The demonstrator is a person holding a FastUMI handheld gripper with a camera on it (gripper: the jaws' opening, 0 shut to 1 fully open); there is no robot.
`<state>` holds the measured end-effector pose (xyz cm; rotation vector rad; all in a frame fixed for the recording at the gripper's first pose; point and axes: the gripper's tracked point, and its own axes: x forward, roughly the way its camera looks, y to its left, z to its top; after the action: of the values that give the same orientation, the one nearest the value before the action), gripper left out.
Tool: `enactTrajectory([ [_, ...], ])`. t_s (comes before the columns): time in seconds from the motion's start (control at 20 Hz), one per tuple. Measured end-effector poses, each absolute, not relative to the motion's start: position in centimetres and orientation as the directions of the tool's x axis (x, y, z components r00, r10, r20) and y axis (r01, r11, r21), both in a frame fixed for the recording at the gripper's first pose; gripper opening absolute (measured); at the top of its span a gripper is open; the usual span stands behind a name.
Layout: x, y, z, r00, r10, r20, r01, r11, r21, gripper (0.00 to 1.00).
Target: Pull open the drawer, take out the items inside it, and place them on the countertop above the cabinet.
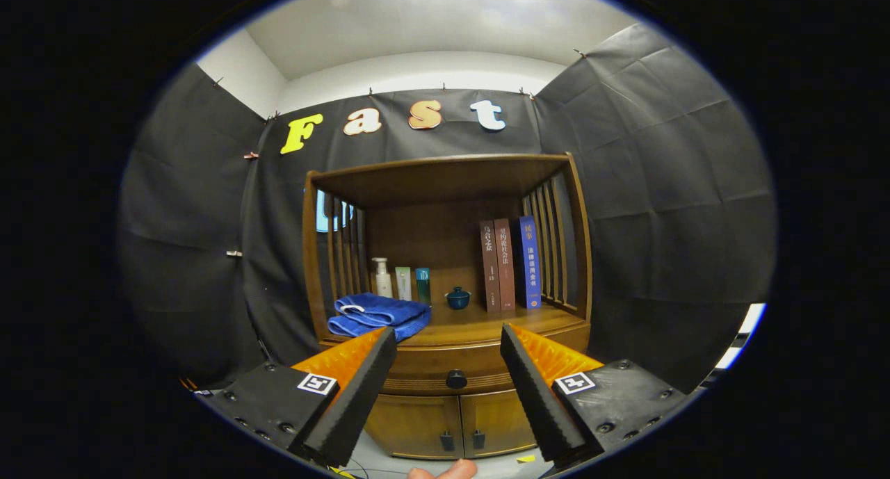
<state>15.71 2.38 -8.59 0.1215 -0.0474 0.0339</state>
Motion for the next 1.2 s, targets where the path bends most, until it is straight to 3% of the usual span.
enactTrajectory([
  [0.5, 26.5, 6.8, -22.8, 0.994, 0.065, -0.093, -0.062, 0.997, 0.035, 1.00],
  [0.8, 30.3, 5.9, -26.1, 0.992, 0.029, -0.119, -0.022, 0.998, 0.057, 0.83],
  [1.05, 30.5, 4.5, -25.9, 0.996, 0.005, -0.087, 0.001, 0.997, 0.073, 0.48],
  [1.2, 30.6, 4.2, -26.1, 0.994, -0.001, -0.106, 0.005, 0.999, 0.038, 0.46],
])
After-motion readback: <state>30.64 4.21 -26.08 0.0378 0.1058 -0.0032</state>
